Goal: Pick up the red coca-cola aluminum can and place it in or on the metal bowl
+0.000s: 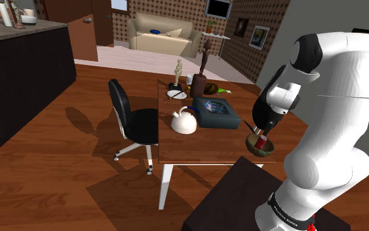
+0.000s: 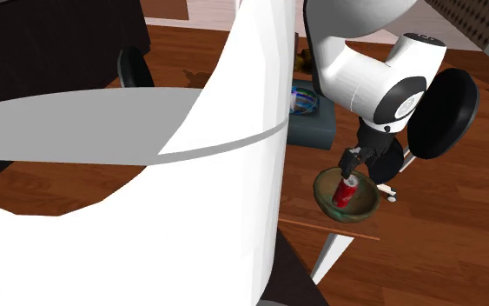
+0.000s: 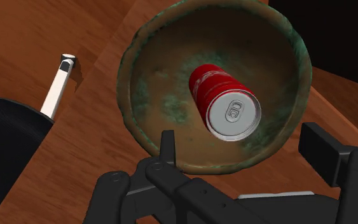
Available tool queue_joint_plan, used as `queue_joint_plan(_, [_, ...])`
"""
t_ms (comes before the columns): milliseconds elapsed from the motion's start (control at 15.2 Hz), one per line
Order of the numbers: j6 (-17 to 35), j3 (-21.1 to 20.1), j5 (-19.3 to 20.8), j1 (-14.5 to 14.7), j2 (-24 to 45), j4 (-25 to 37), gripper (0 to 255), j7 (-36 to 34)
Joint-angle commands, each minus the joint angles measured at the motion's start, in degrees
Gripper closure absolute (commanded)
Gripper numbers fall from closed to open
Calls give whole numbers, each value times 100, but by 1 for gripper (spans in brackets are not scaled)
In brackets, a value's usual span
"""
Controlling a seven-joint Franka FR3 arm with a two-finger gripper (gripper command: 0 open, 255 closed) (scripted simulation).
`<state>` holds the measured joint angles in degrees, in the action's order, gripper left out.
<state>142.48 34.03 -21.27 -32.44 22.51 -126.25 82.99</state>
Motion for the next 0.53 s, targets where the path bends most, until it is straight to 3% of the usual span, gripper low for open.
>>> queue_joint_plan(0, [0,0,0,0,0,0,0,0])
queue_joint_plan(132, [0,0,0,0,0,0,0,0])
queue_joint_plan(396, [-546,383,606,292,-618,45,0,-410])
queue_joint_plan(462, [-546,380,607,290,-618,45,0,-411])
